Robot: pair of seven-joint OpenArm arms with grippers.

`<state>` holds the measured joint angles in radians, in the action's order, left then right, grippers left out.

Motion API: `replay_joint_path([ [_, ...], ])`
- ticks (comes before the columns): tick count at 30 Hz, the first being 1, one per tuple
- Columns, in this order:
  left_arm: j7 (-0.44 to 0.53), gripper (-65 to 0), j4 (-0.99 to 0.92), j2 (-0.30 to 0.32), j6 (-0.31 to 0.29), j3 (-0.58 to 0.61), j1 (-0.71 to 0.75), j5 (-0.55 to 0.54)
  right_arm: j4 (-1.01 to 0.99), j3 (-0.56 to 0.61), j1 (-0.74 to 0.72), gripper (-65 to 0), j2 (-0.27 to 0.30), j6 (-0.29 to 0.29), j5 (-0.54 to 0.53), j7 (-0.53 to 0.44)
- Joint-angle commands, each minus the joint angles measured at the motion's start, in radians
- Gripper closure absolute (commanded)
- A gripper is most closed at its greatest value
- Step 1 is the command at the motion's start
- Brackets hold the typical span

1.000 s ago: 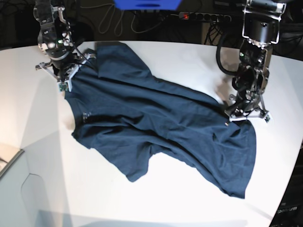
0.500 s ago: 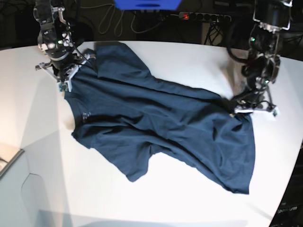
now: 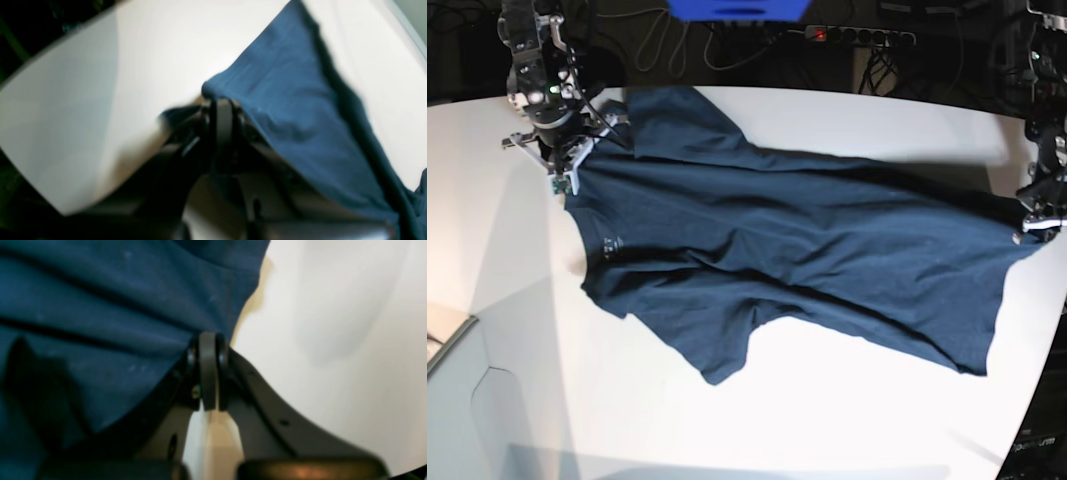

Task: Layout the t-shirt on the table in an organized manner, then fold the t-shirt properly
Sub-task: 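Hold the shirt taut with both grippers, stretching it flat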

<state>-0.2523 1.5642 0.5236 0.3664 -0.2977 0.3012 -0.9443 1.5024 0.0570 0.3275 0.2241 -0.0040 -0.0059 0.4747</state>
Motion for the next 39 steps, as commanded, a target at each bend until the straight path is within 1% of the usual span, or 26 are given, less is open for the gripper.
replay_joint_path([
  [1,0.012,-0.4,-0.011,0.017,0.006,-0.008,-0.003,0.003,0.008,-0.003,0.000,0.0,0.007,-0.001,-0.003,0.003],
  [4,0.012,-0.5,-0.066,0.010,0.006,-0.004,-0.032,-0.006,0.008,-0.003,0.000,0.0,-0.004,-0.001,-0.004,0.003],
  [7,0.012,-0.5,-0.124,-0.006,0.006,0.039,-0.102,0.003,0.008,-0.003,0.000,0.0,-0.018,-0.001,-0.004,0.003],
  [11,0.012,-0.6,-0.216,-0.007,0.006,0.113,-0.214,0.003,0.008,-0.003,0.005,0.0,-0.025,-0.001,-0.004,0.003],
  [14,0.012,-0.8,-0.288,-0.007,0.006,0.145,-0.285,0.003,0.008,-0.003,0.008,0.0,-0.036,-0.001,-0.004,0.003],
  [15,0.012,-2.2,-0.322,-0.009,0.006,0.162,-0.316,0.003,0.008,-0.003,0.008,0.0,-0.039,-0.001,-0.004,0.003],
  [17,0.012,-7.9,-0.380,-0.009,0.006,0.208,-0.360,-0.006,0.010,-0.003,0.008,0.0,-0.039,-0.001,-0.004,0.003],
  [19,0.012,-16.3,-0.419,-0.009,0.006,0.233,-0.379,-0.006,0.010,-0.003,0.009,0.0,-0.041,-0.001,-0.004,0.003],
  [21,0.012,-25.7,-0.413,-0.009,0.006,0.242,-0.377,-0.006,0.010,-0.003,0.009,0.0,-0.050,-0.001,-0.004,0.003],
  [22,0.012,-29.7,-0.399,-0.009,0.006,0.239,-0.365,-0.006,0.010,-0.003,0.009,0.0,-0.053,-0.001,-0.004,0.003],
  [23,0.014,-32.1,-0.382,-0.009,0.006,0.236,-0.345,-0.006,0.010,-0.003,0.009,0.0,-0.053,-0.001,-0.004,0.003],
  [25,0.020,-32.5,-0.338,-0.003,0.006,0.220,-0.317,-0.006,0.010,-0.003,0.009,0.0,-0.053,-0.001,-0.004,0.003],
  [30,0.014,-32.5,-0.296,-0.009,0.006,0.056,-0.239,-0.002,0.010,-0.003,0.009,0.0,-0.056,-0.001,-0.004,0.003],
  [33,0.014,-32.5,-0.308,-0.007,0.004,0.028,-0.213,0.003,0.010,-0.003,0.009,0.0,-0.056,-0.001,-0.004,0.003],
  [36,0.014,-32.5,-0.338,-0.003,0.004,0.032,-0.210,0.003,0.010,-0.003,0.009,0.0,-0.071,-0.001,-0.004,0.003],
  [39,0.014,-32.5,-0.390,-0.006,0.003,0.036,-0.218,0.003,0.010,-0.003,0.009,0.0,-0.075,-0.001,-0.004,0.003],
])
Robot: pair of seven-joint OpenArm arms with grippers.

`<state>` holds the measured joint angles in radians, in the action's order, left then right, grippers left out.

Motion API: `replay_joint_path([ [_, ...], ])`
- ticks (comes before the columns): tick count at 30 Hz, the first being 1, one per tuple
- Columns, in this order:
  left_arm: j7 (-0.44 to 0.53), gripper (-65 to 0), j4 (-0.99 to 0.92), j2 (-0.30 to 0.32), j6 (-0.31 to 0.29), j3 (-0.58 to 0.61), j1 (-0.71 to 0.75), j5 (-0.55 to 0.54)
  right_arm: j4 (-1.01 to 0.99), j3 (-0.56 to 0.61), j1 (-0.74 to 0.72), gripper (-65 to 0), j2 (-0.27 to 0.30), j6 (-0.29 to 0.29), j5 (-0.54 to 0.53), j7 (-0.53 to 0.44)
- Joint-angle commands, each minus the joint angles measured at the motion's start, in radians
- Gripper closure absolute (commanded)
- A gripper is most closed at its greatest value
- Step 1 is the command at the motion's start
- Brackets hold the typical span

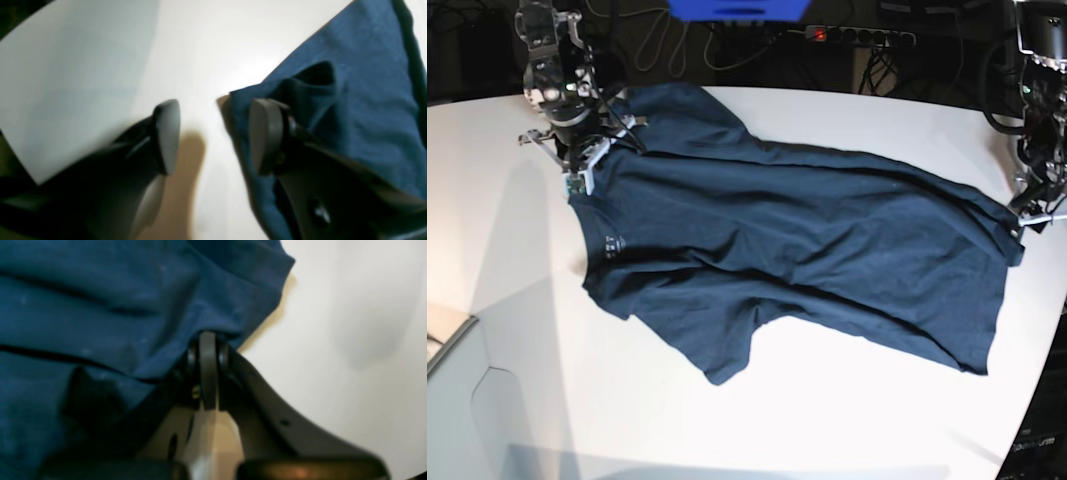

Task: Layout the t-shirt on the table in an organized manner, then fold the t-shirt properly
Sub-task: 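Hold the shirt taut with both grippers, stretching it flat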

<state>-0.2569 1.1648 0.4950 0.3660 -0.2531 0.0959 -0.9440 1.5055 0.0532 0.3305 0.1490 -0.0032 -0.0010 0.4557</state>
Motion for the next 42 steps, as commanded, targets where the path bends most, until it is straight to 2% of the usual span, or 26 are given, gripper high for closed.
replay_joint_path([
  [1,0.018,-32.5,-0.010,0.021,-0.006,-0.007,-0.025,0.003,0.007,0.001,0.006,0.0,0.001,-0.002,-0.009,0.022],
  [6,0.018,-32.5,-0.093,0.020,-0.112,0.056,-0.088,0.003,0.007,0.001,0.006,0.0,0.001,-0.002,-0.009,0.022],
  [17,0.023,-32.5,-0.224,0.020,-0.118,0.142,-0.186,0.003,0.007,0.001,0.006,0.0,0.001,-0.002,-0.009,0.022],
  [22,0.020,-32.5,-0.231,0.018,-0.120,0.143,-0.189,0.004,0.007,0.001,0.005,0.0,0.002,-0.002,-0.009,0.022],
  [25,0.020,-31.7,-0.231,-0.006,-0.120,0.145,-0.187,0.009,0.007,0.001,0.002,0.0,0.002,-0.002,-0.009,0.022],
  [29,0.023,-24.8,-0.231,-0.032,-0.123,0.145,-0.187,0.110,0.007,0.001,0.000,0.0,0.004,-0.002,-0.009,0.022],
  [32,0.023,-24.4,-0.230,-0.066,-0.123,0.136,-0.186,0.171,0.007,0.001,0.000,0.0,0.005,-0.002,-0.009,0.022],
  [35,0.020,-23.7,-0.211,-0.075,-0.123,0.136,-0.181,0.176,0.007,0.001,0.000,0.0,0.005,-0.002,-0.007,0.022],
  [37,0.020,-19.2,-0.181,-0.075,-0.123,0.134,-0.163,0.176,0.007,0.001,0.000,0.0,0.007,-0.002,-0.007,0.022],
  [42,0.018,0.0,-0.033,-0.074,-0.114,0.094,-0.083,0.176,0.007,0.001,-0.003,0.0,0.007,-0.002,-0.007,0.022],
])
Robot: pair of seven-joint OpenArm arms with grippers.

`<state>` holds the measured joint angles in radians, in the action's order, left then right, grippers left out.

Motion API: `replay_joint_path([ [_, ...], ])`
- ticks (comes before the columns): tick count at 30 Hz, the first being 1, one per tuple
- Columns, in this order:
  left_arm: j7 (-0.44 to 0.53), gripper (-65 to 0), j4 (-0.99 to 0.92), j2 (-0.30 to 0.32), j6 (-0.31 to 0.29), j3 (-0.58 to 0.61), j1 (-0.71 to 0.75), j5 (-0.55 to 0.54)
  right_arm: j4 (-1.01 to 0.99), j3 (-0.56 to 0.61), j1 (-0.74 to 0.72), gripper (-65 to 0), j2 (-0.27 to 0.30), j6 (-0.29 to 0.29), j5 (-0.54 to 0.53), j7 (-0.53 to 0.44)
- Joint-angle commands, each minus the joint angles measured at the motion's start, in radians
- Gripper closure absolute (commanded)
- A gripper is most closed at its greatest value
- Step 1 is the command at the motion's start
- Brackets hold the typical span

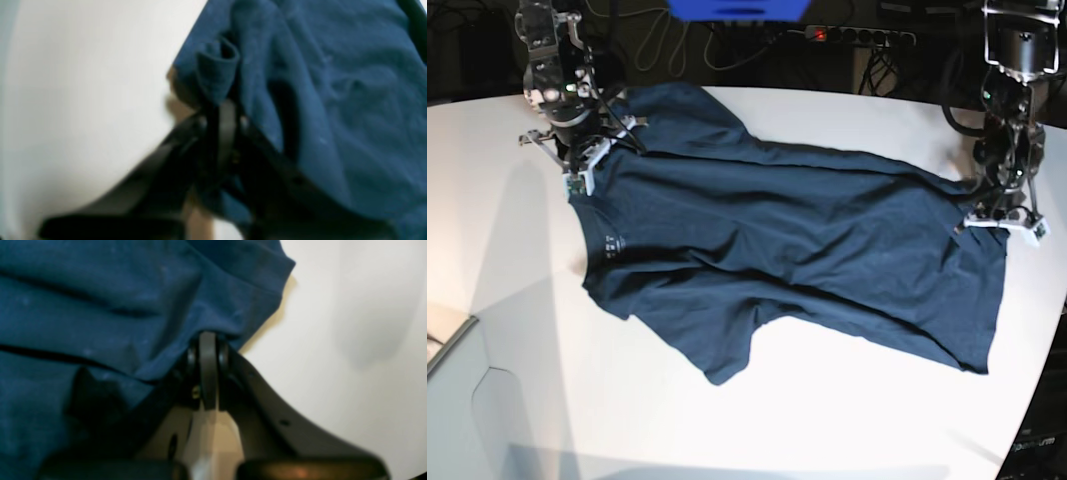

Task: Layout the t-shirt on the table in an organized manner, then fold the t-shirt properly
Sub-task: 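Hold the shirt taut with both grippers, stretching it flat, then pull the held shirt edges apart with both grippers, raising them slightly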

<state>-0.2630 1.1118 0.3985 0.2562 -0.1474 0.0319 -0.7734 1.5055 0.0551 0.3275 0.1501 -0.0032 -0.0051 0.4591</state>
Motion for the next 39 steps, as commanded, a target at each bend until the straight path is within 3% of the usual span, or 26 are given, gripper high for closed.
replay_joint_path([
  [1,0.024,0.0,0.043,0.021,-0.002,-0.034,-0.003,0.005,0.007,-0.001,0.000,0.0,0.006,-0.002,-0.003,0.019],
  [15,0.023,0.0,0.207,0.020,-0.008,-0.269,0.190,0.005,0.034,-0.001,-0.003,0.0,0.004,-0.004,-0.003,0.023],
  [21,0.023,0.0,0.221,0.017,-0.010,-0.292,0.231,0.005,0.149,-0.001,0.029,0.0,-0.001,-0.004,-0.003,0.028],
  [24,0.023,0.0,0.221,-0.016,-0.010,-0.292,0.234,0.005,0.232,-0.001,0.061,0.0,-0.005,-0.004,-0.009,0.092],
  [31,0.023,0.0,0.227,-0.039,-0.010,-0.286,0.260,0.005,0.315,0.002,0.109,-11.6,-0.077,-0.004,-0.009,0.165],
  [39,0.023,0.0,0.227,-0.056,-0.011,-0.291,0.271,0.005,0.240,-0.001,0.091,-28.1,-0.106,-0.004,-0.009,0.163],
])
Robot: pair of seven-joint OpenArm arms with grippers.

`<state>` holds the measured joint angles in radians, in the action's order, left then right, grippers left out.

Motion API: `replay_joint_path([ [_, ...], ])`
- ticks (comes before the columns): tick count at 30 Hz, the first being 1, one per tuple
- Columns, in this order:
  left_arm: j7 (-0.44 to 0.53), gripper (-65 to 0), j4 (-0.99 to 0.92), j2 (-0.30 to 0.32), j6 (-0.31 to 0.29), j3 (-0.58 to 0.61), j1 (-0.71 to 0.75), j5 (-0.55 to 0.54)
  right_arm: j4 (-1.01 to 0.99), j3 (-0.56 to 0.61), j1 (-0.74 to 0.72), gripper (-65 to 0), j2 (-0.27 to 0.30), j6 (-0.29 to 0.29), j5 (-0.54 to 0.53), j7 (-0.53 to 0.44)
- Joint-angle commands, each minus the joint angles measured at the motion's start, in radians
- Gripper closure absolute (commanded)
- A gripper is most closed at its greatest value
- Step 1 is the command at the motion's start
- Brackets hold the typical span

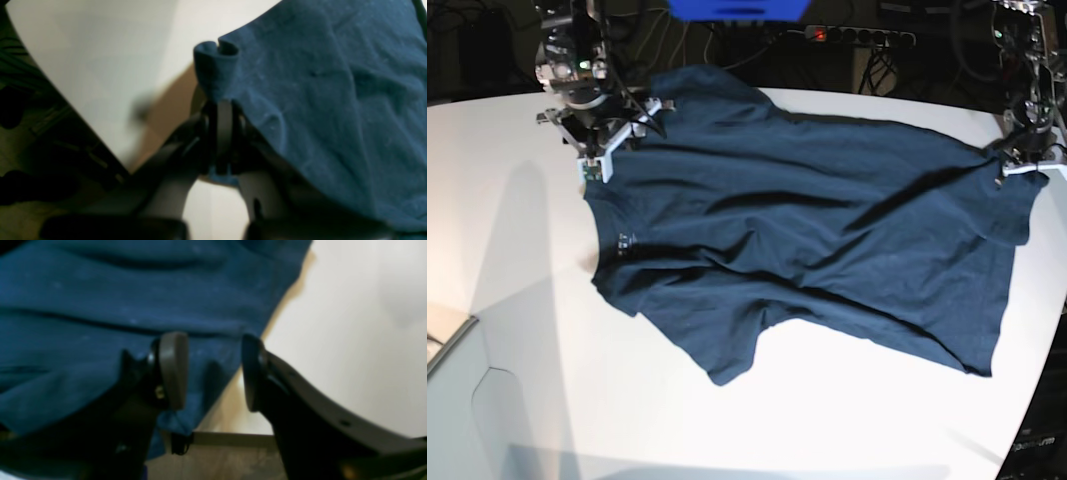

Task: Layout the t-shirt on the table in an organized manner, then fold the t-shirt properly
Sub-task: 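Pull the held shirt edges apart with both grippers, raising them slightly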

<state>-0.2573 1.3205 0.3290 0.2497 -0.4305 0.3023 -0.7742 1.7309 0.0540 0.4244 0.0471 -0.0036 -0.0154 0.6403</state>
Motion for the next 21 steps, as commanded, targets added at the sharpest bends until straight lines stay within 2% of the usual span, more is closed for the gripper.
replay_joint_path([
  [1,0.017,0.0,0.018,0.014,-0.005,-0.008,0.001,0.006,0.004,-0.003,-0.017,-29.0,-0.003,-0.003,0.002,-0.017],
  [7,0.017,0.0,0.018,0.014,-0.005,-0.008,0.004,0.006,-0.067,-0.004,-0.029,-32.3,-0.005,-0.003,0.002,-0.018],
  [16,0.017,0.0,0.018,0.014,-0.005,-0.009,0.018,0.006,-0.067,-0.006,0.006,-32.6,-0.005,0.000,0.002,-0.017],
  [21,0.017,0.0,0.018,0.014,-0.005,-0.009,0.018,0.006,-0.072,-0.006,0.008,-32.6,-0.026,0.000,0.002,-0.017],
])
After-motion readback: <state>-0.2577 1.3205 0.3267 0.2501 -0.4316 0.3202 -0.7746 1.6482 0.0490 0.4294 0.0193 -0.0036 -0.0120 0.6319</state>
